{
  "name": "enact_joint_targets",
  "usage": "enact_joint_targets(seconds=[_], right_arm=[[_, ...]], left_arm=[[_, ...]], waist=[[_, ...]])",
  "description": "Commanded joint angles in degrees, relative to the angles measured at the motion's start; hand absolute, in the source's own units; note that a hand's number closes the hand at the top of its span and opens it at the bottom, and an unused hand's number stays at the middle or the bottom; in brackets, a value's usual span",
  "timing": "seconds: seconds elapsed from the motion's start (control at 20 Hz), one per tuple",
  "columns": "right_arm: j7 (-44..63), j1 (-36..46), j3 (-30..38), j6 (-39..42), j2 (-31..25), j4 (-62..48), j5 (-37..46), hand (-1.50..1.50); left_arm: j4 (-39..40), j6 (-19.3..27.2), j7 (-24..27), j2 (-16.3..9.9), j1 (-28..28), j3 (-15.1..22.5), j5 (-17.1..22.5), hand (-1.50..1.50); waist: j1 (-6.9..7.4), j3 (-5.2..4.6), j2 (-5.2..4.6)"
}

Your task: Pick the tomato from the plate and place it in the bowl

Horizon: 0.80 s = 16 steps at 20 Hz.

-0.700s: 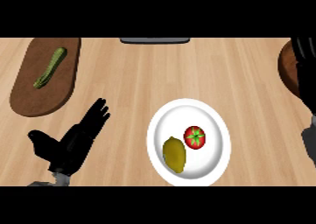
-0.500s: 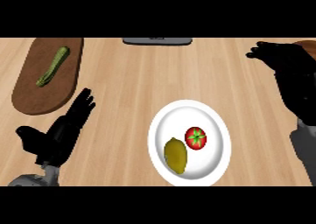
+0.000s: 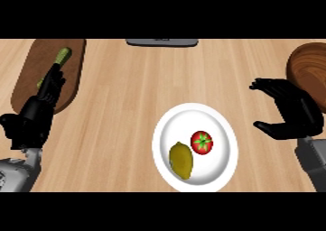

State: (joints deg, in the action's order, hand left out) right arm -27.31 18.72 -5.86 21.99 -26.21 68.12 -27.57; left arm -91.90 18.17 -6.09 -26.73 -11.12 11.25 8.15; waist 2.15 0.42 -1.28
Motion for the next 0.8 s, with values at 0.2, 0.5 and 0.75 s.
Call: enact_joint_targets(seconds=[0.2, 0.5, 0.75], right_arm=[[-12.0, 6.2, -2.8, 10.7, -9.6, -7.4, 14.4, -1.5], [-6.5, 11.1, -9.4, 7.1, -13.0, -2.9, 25.7, -1.5], [2.1, 16.0, -15.8, 7.5, -10.7, 1.9, 32.3, -1.5]], left_arm=[[0.7, 3.3, -3.0, 1.2, -1.9, 0.9, -4.9, 0.0], [0.4, 0.9, -0.7, 0.2, 0.5, -0.8, -3.8, 0.0], [4.1, 1.2, -2.4, 1.5, -3.6, -1.6, -4.6, 0.0]], waist=[[-1.07, -0.34, 1.07], [-1.13, -0.46, 1.35], [-1.88, -0.48, 1.26]])
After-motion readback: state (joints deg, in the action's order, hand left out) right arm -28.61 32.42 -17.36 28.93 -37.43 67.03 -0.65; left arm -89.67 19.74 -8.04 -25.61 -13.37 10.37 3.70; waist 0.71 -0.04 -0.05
